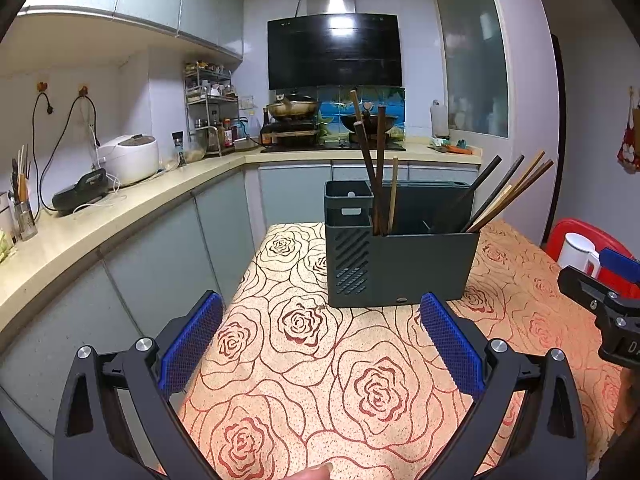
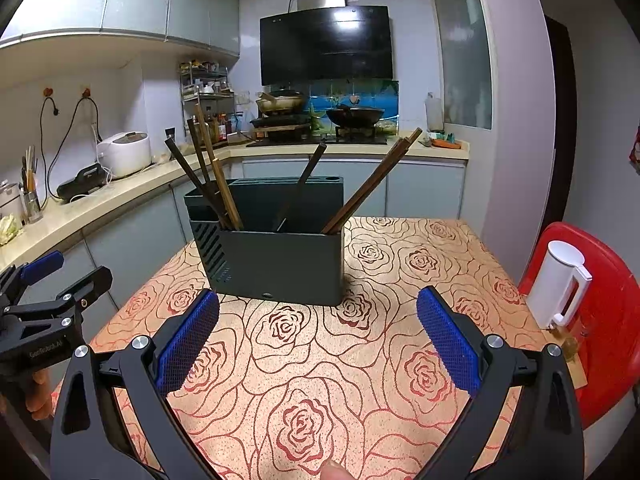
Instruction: Organize utensils
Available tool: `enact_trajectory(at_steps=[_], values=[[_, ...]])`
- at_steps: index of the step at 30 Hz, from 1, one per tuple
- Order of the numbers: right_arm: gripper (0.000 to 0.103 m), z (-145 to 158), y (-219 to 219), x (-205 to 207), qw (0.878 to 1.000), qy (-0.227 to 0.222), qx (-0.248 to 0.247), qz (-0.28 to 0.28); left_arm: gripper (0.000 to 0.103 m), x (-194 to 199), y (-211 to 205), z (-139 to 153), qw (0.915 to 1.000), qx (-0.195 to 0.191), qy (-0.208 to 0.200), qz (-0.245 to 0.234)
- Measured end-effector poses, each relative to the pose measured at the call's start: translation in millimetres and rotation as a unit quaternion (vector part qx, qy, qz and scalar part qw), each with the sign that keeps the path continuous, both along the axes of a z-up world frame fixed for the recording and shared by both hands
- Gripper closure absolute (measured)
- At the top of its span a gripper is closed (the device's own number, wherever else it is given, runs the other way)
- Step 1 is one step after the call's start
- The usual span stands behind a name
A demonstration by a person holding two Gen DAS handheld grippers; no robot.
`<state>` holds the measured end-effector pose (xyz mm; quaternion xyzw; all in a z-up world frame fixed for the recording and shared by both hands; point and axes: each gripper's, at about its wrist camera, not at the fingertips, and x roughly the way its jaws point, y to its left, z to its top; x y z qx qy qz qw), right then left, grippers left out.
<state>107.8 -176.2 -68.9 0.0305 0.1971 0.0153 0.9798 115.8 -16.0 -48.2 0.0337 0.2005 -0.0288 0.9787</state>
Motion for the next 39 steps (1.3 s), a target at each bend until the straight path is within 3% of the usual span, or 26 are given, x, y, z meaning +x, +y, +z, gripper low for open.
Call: enact_trajectory(at_steps=[13, 39], values=[[0.007, 6.4, -3.1, -4.2, 1.0, -0.014, -0.002, -0.009, 0.007, 0.8, -8.7, 25.7, 0.9995, -0.004, -0.031, -0.007], [0.007, 8.4, -1.1, -7.3, 1.0, -0.023, -0.003, -0.012, 0.007, 4.6, -9.3, 15.1, 0.9998, -0.005, -0.013, -0.014]])
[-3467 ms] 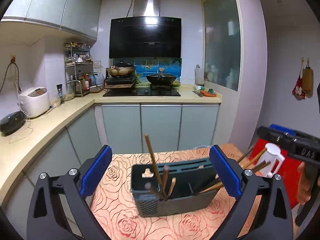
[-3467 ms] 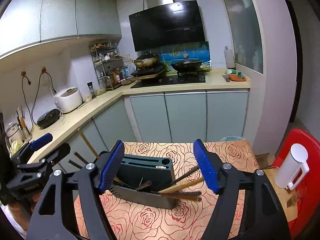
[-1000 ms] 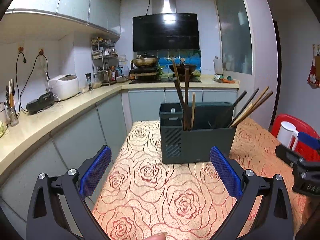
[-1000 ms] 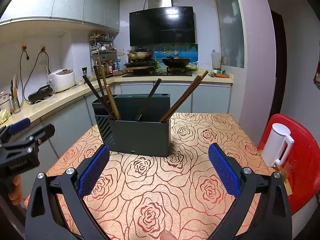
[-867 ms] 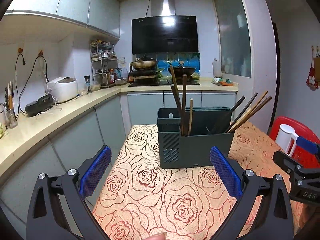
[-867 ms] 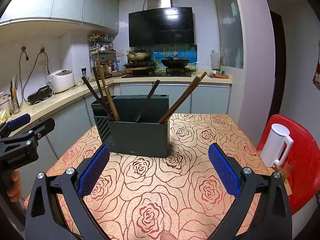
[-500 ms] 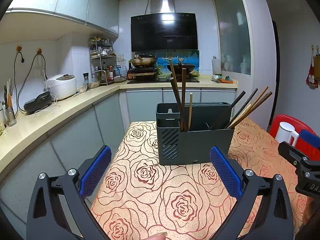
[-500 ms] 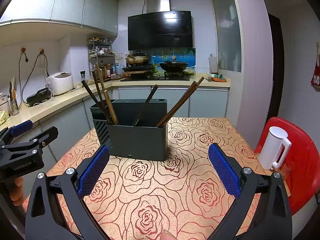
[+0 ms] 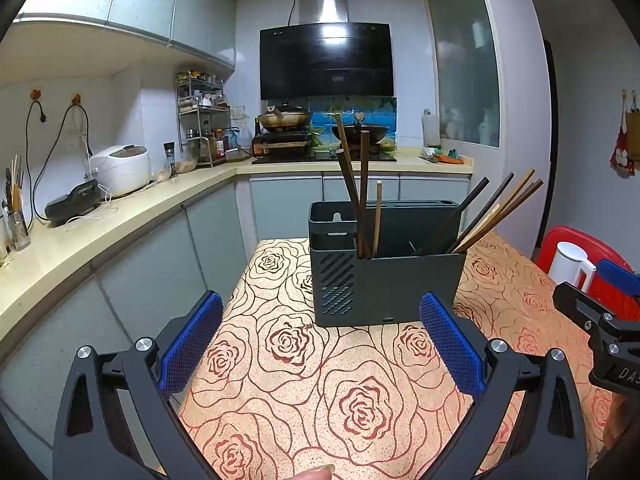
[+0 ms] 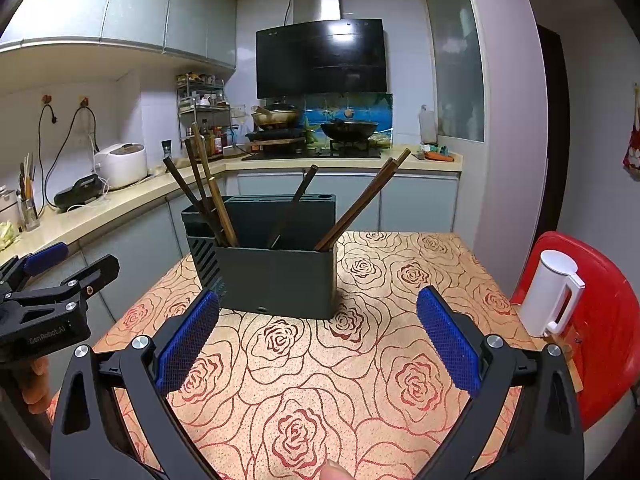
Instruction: Organize utensils
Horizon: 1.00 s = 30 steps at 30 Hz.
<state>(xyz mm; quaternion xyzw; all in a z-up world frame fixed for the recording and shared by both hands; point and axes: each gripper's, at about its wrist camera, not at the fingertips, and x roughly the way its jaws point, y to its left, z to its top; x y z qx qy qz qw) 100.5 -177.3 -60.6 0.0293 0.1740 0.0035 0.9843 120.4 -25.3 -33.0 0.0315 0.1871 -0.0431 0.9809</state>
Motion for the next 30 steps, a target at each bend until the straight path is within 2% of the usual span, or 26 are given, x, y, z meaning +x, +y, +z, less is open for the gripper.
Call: enact_trajectory(at_steps=[30], values=[[0.007, -1.9, -1.2, 1.9, 1.0, 0.004, 0.0, 0.001, 0.007, -0.2, -3.7, -1.4, 1.0, 0.003, 0.001, -0.001]])
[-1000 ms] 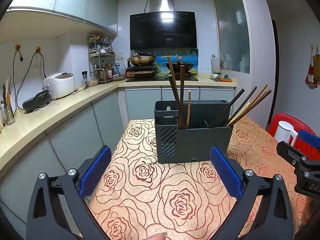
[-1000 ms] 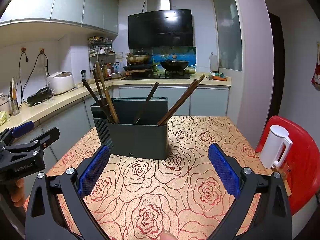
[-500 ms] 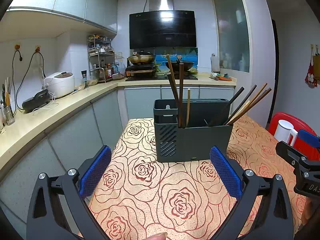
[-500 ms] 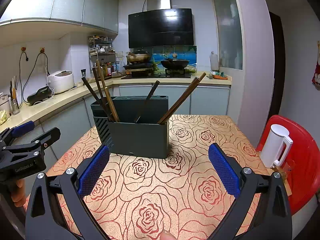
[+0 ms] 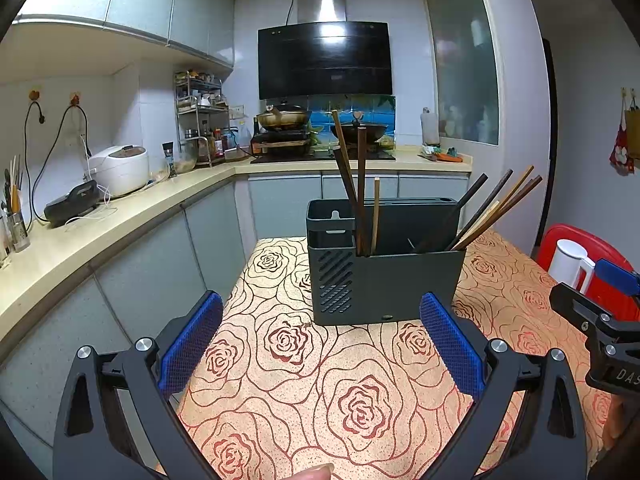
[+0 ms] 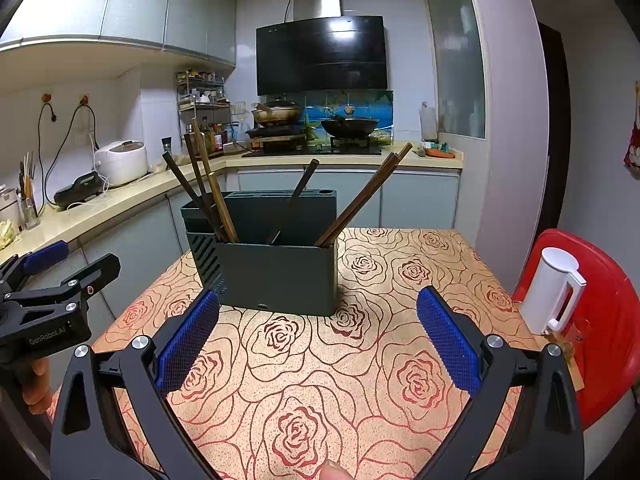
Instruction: Organize utensils
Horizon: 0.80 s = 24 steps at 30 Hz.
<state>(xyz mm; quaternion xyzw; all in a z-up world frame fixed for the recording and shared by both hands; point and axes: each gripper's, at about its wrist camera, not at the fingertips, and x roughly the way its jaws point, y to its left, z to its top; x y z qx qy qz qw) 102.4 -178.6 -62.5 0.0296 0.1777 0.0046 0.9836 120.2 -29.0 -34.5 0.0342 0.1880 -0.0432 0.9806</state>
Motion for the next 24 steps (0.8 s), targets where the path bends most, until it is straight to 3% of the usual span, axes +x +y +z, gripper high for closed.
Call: enact_trajectory(at_steps=[24], values=[[0.007, -8.0, 3.6, 1.2, 1.0, 0.007, -0.003, 0.005, 0.007, 2.4, 5.1, -3.9, 0.9996, -0.024, 0.004, -0.013]])
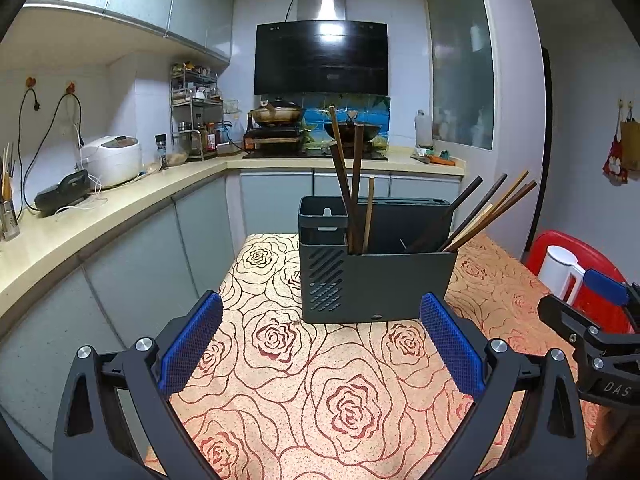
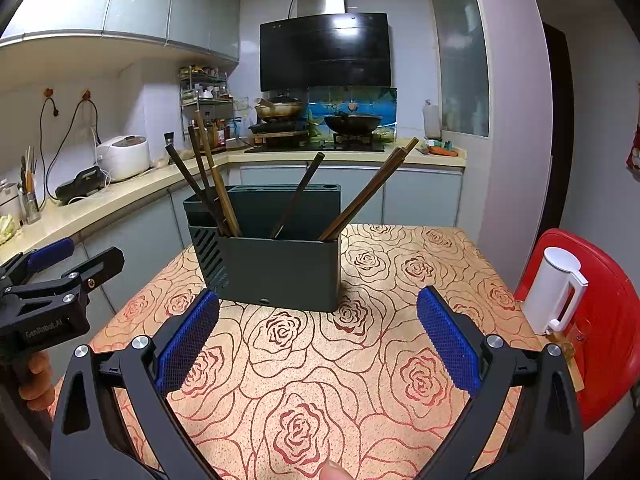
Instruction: Organize utensils
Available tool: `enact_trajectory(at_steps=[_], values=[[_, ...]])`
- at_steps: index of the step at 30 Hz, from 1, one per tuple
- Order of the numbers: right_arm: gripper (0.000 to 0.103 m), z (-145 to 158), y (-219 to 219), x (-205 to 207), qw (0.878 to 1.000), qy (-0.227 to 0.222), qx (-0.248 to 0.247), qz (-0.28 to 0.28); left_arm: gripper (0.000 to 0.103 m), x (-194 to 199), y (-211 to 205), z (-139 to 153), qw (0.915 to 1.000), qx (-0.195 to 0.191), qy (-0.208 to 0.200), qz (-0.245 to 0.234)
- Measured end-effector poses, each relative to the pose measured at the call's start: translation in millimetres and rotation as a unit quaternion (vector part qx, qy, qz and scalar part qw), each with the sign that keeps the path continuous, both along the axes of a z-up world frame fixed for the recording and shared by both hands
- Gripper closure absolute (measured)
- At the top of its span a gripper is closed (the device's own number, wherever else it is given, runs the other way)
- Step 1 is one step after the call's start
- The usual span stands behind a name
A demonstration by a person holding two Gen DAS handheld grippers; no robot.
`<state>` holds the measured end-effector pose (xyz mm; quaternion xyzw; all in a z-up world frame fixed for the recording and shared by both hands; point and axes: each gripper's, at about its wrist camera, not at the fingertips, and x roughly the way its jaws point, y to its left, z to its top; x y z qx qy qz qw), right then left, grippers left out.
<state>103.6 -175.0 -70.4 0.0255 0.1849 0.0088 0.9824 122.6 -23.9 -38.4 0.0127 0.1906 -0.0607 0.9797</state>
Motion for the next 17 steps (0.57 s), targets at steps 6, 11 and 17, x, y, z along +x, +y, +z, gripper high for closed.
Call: enact_trajectory(at_steps=[6, 11, 17], values=[[0.007, -1.4, 0.3, -1.2, 1.0, 0.002, 0.0, 0.0, 0.007, -1.2, -1.2, 0.1, 0.9999, 0.011, -0.009, 0.005], [0.007, -0.8, -0.8, -0.1, 1.0, 0.002, 0.0, 0.001, 0.007, -0.1, -0.1, 0.4, 0.9999, 0.01, -0.004, 0.01], [0.007, -3.0, -0.5, 1.6, 1.0, 0.005, 0.0, 0.002, 0.007, 2.0, 0.6, -1.2, 0.9998, 0.01, 0.005, 0.017]])
